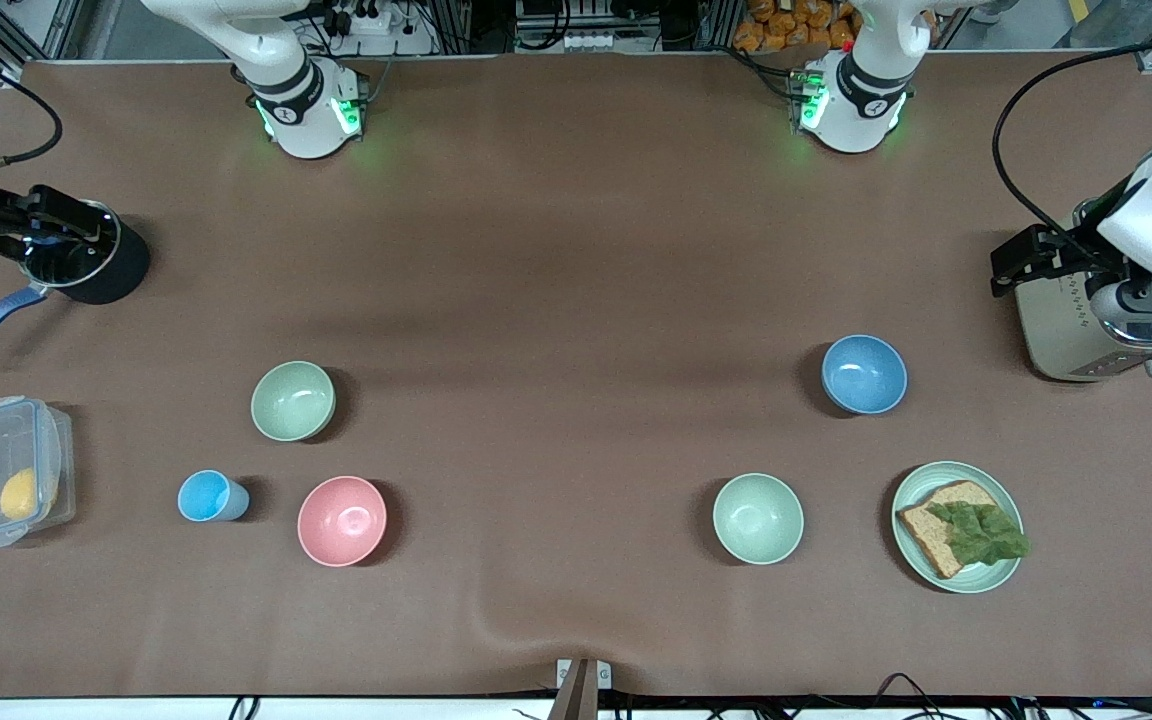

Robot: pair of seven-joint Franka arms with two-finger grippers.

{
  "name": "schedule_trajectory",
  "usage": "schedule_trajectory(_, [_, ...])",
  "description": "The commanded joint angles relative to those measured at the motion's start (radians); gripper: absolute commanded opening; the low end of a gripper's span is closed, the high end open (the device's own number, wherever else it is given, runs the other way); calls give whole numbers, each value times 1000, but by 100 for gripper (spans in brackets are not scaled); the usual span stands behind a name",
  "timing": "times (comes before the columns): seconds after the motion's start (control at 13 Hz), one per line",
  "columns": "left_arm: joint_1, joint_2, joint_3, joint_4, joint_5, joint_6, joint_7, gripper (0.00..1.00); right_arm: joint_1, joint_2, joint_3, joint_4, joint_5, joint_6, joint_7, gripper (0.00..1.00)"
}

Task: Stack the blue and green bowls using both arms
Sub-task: 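Reach and grasp the blue bowl rim with the left gripper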

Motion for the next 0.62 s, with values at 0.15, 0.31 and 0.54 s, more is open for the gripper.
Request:
schedule_trajectory(0.15, [22, 9, 4, 4, 23, -16, 14, 100, 6, -24, 4, -16, -22, -29, 1, 100])
schedule_trajectory(0.31, [23, 58, 0, -42, 44, -22, 5, 100, 5, -24, 4, -40, -22, -20, 4, 100])
schedule_trajectory(0.54, [72, 92, 1, -287, 39, 196, -60, 100, -8, 5, 1, -80, -22, -29, -104, 100])
